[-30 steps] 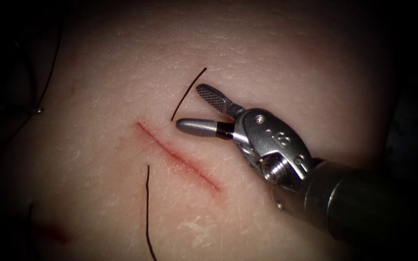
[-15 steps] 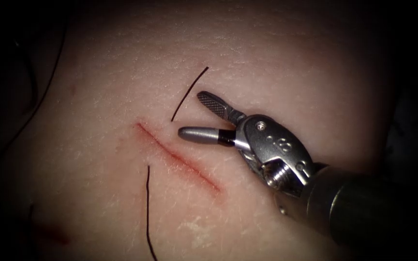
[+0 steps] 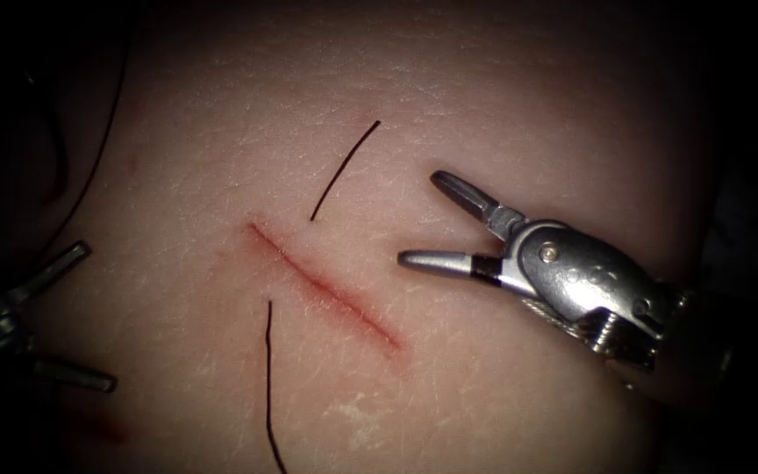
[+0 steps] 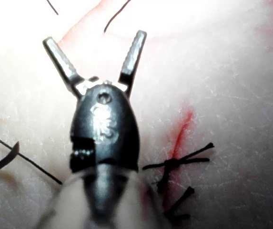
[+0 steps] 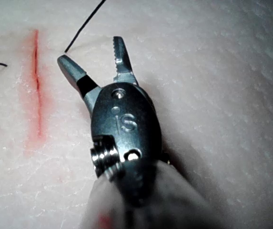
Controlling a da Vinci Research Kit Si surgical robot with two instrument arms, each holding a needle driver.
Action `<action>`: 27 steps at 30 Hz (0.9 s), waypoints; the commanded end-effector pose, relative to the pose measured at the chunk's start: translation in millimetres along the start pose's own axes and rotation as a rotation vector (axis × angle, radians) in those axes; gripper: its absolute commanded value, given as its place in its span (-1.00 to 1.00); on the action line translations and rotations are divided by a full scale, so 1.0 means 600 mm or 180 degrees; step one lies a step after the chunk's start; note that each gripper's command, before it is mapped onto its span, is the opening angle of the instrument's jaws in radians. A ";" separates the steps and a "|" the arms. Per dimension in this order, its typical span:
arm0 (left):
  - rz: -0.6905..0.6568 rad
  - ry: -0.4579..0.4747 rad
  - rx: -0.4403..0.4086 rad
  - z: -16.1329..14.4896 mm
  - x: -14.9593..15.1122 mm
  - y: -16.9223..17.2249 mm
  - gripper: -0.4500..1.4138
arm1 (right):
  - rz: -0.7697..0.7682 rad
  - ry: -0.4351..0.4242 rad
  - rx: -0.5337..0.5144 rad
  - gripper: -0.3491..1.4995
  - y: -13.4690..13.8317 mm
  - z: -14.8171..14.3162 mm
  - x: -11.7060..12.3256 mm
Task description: Wound Closure
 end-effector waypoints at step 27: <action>0.1203 -0.0534 -0.0330 0.0158 0.0033 0.0123 0.33 | -0.0050 0.0002 0.0097 0.69 -0.0015 0.0029 -0.0034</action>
